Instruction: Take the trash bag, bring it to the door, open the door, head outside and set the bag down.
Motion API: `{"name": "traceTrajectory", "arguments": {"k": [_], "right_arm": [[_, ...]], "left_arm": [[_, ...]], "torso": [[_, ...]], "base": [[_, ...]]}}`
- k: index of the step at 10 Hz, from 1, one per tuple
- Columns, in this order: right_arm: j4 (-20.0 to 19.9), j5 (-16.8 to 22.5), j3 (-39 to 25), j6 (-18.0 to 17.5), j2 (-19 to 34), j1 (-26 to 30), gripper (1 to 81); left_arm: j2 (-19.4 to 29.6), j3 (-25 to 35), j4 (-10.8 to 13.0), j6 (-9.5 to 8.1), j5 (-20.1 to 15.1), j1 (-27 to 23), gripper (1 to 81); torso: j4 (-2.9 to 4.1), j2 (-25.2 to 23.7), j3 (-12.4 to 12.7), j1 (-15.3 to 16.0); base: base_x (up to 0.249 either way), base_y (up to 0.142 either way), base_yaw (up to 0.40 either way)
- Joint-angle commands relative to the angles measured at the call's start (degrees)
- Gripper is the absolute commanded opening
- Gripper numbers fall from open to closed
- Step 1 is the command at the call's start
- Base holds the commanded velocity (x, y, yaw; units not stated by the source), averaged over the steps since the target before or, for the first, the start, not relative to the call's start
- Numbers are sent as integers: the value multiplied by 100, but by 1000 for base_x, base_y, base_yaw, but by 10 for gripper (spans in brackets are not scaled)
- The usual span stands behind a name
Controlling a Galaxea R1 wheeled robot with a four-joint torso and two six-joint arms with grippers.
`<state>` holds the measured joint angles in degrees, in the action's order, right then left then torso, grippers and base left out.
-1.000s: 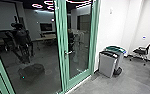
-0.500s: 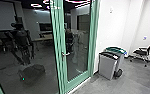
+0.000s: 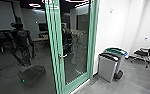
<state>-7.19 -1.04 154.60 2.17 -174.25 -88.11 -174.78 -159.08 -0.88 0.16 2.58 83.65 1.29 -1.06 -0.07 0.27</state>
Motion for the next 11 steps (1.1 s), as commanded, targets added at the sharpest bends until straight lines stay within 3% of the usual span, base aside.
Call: {"name": "traceTrajectory", "arguments": {"k": [1,11], "right_arm": [[42,315,-19,29,-16,263,811],[60,315,-19,38,-7,263,811]], "left_arm": [[-5,-1,-35,19,-267,-345,10],[-31,-1,-9,19,-267,-345,10]], "torso": [[0,0,0,0],[0,0,0,-2]], "base": [[170,0,0],[172,0,0]]}}
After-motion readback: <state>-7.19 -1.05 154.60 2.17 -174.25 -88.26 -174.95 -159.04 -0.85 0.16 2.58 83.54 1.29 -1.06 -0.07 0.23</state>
